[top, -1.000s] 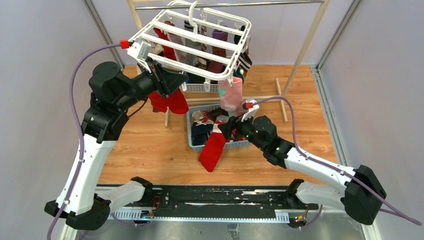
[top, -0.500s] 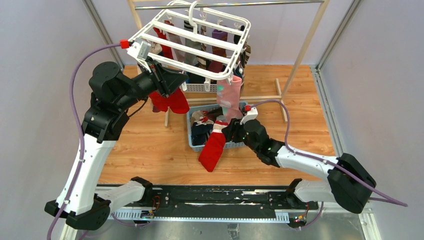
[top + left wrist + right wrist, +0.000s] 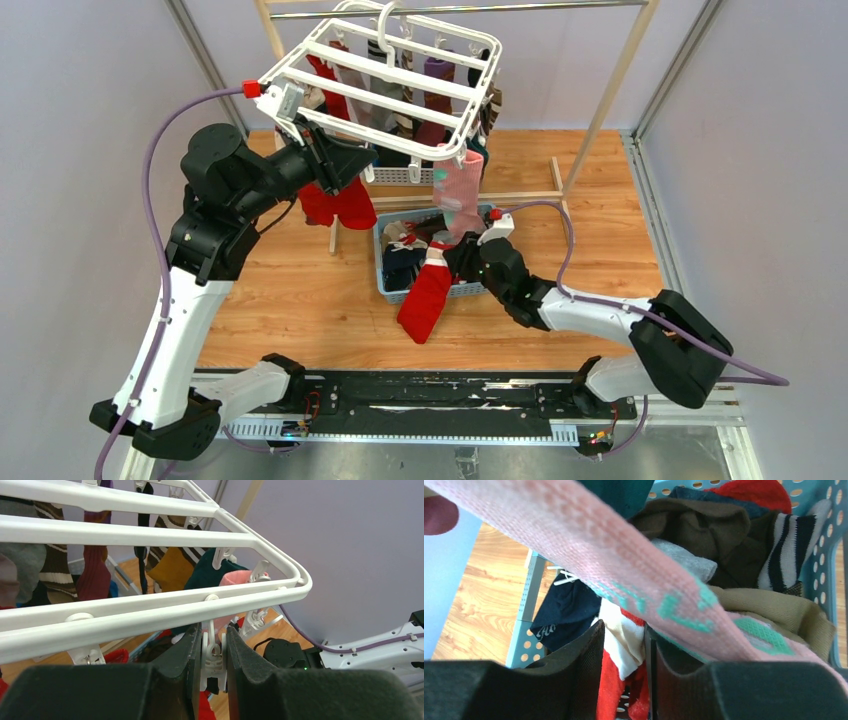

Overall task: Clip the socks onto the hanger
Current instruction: Pick up the sock from the bin.

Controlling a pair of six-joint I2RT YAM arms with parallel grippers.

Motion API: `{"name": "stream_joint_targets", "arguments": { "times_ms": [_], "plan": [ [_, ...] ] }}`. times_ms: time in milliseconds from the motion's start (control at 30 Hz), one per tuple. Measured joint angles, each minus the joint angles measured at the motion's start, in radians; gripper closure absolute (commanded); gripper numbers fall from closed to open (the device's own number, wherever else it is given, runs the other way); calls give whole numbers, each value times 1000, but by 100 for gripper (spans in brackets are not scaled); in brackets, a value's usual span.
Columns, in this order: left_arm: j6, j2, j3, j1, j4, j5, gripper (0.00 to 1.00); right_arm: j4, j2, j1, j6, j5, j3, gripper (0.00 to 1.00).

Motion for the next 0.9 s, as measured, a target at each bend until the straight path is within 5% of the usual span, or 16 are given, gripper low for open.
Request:
{"name": "stream_joint_targets", "arguments": {
  "times_ms": [233, 433, 900],
  "plan": [
    [0, 0, -3, 0, 0, 0, 94, 60, 32, 0, 12, -13, 13, 75],
    [1, 0, -3, 0, 0, 0, 94, 111, 43, 0, 23, -36, 18, 100],
    [0, 0, -3, 0, 0, 0, 94, 227, -90, 22, -89, -338, 58, 100]
  ]
}}
